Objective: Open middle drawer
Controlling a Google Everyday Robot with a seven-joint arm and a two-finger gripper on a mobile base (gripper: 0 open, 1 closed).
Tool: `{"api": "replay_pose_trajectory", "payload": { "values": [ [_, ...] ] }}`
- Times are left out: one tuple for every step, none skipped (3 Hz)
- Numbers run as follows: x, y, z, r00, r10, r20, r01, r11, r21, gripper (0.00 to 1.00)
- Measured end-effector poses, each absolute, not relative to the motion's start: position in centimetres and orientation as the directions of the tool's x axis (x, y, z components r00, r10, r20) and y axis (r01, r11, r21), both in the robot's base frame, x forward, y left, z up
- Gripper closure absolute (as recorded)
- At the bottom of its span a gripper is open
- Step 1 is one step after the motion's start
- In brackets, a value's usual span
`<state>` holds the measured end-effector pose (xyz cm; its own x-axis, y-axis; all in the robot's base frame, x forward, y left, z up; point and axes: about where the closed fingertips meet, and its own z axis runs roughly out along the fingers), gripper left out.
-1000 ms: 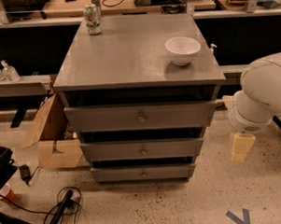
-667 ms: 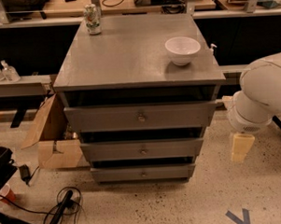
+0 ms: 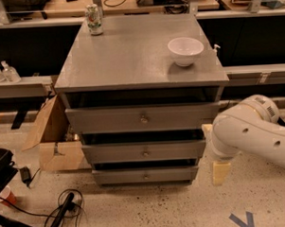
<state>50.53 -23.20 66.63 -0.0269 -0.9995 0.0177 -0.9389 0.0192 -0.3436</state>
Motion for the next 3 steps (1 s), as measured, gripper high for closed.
{"api": "replay_pose_trajectory", "payload": {
  "values": [
    [52.3, -21.8, 61.7, 0.018, -1.000, -0.012, -0.937, -0.013, -0.349, 0.00],
    [54.5, -21.0, 58.0, 0.046, -0.999, -0.013, -0.938, -0.039, -0.345, 0.00],
    [56.3, -20.7, 54.0, 0.066, -0.998, 0.012, -0.945, -0.067, -0.321, 0.00]
  ]
}}
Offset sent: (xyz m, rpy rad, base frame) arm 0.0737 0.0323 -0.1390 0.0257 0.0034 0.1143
